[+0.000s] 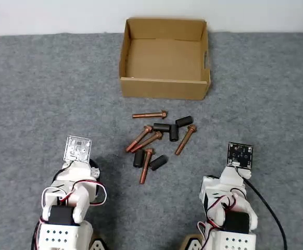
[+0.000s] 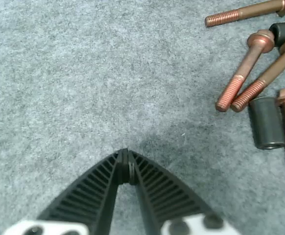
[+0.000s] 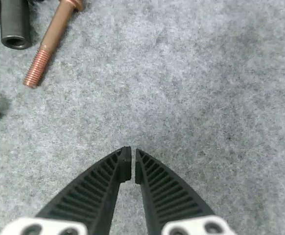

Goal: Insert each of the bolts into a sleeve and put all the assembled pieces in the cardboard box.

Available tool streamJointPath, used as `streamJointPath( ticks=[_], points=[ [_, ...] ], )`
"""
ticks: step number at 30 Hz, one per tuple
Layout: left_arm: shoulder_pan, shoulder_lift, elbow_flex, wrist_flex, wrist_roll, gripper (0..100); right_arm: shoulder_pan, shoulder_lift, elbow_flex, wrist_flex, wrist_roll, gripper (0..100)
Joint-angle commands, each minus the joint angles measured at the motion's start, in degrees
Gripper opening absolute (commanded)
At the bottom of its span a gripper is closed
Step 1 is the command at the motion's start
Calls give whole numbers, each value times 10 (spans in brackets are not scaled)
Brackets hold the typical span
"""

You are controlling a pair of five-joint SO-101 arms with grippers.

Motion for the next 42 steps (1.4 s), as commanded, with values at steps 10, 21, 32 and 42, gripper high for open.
streamJointPath(
  ticks=[10,21,32,42],
  points=[
    [-3,-5,-2,-13,-6,6,0,-3,11,-4,-5,9],
    [-3,-5,-2,-13,-6,6,0,-3,4,-14,-2,9],
    [-3,-5,-2,-13,-6,6,-80,1,-172,-47,-103,8],
    [-3,-5,-2,-13,-6,6,-165,288,-318,-74,-169,8]
  ],
)
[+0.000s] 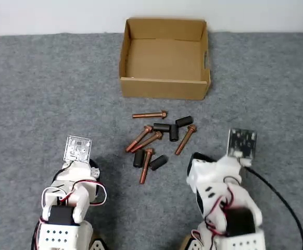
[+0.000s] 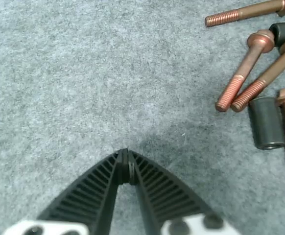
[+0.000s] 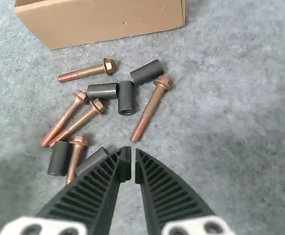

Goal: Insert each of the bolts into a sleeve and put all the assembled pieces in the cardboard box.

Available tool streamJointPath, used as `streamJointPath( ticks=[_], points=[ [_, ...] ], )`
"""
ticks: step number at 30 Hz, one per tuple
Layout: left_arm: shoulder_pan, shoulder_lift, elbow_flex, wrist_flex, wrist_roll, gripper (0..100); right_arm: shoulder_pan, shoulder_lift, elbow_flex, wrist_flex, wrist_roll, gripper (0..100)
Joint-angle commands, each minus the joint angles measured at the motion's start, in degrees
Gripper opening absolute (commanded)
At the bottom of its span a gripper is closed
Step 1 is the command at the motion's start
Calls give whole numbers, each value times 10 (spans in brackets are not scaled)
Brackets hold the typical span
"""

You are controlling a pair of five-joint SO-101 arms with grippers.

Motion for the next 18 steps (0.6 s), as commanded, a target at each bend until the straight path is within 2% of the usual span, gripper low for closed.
streamJointPath(
  ticks=[1,5,12,14,18],
  points=[
    [-3,-5,-2,-13,-6,6,-8,151,-98,-32,-16,8],
    [-3,-5,-2,-13,-6,6,-9,307,-193,-73,-57,9],
    [-3,-5,-2,-13,-6,6,-9,564,-336,-118,-74,13],
    [-3,-5,-2,-13,-6,6,-10,627,-378,-115,-80,50],
    [-3,-5,-2,-13,-6,6,-7,728,-441,-114,-117,193]
  ],
)
